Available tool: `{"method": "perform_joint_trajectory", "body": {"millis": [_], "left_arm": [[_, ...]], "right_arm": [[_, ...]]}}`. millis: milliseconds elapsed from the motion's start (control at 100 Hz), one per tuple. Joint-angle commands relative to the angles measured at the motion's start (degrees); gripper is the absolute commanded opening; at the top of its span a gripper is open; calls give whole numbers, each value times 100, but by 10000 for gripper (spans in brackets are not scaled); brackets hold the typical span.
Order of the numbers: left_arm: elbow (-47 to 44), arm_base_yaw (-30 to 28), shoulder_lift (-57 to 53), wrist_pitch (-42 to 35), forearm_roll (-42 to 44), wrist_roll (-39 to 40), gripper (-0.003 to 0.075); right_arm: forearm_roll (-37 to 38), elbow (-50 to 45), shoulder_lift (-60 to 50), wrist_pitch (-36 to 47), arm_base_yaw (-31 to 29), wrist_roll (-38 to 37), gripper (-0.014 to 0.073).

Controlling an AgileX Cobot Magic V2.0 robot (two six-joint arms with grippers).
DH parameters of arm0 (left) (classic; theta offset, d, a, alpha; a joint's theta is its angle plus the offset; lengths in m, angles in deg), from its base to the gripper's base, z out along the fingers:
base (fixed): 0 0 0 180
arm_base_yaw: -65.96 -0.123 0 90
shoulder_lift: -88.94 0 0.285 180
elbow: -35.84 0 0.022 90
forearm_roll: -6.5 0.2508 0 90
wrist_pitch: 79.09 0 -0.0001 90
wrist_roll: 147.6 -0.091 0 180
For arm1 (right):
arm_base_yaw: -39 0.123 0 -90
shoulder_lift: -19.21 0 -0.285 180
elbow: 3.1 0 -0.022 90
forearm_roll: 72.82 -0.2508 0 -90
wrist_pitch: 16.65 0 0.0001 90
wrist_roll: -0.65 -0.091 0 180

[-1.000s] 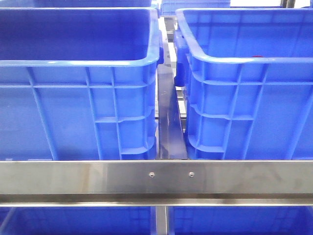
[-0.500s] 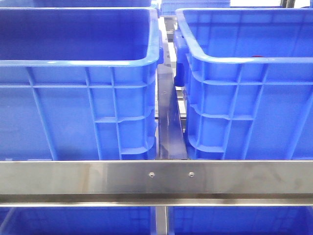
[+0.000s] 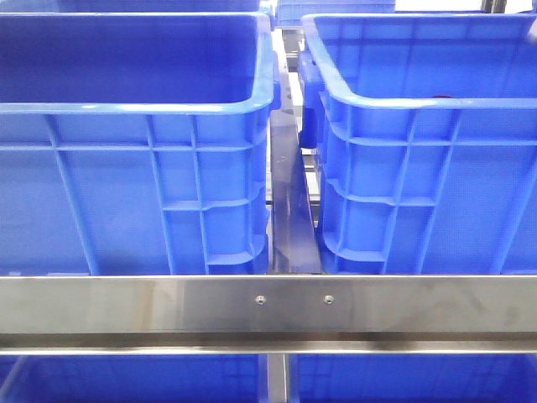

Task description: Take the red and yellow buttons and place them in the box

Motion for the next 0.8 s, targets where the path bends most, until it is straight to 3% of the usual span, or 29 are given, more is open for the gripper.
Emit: {"method": "perform_joint_trajectory", "body": {"millis": [0,440,790], "left_arm": [[151,-20,60,-414,-75,54,-19],[151,-20,60,-414,-75,54,-19],[151,-20,60,-414,-75,54,-19]], "right_arm": [[-606,415,166,-126,-31,314,94],[-606,1463,1819,84,-31,693,94],[-601,2016,2388,187,-42,776,94]]}}
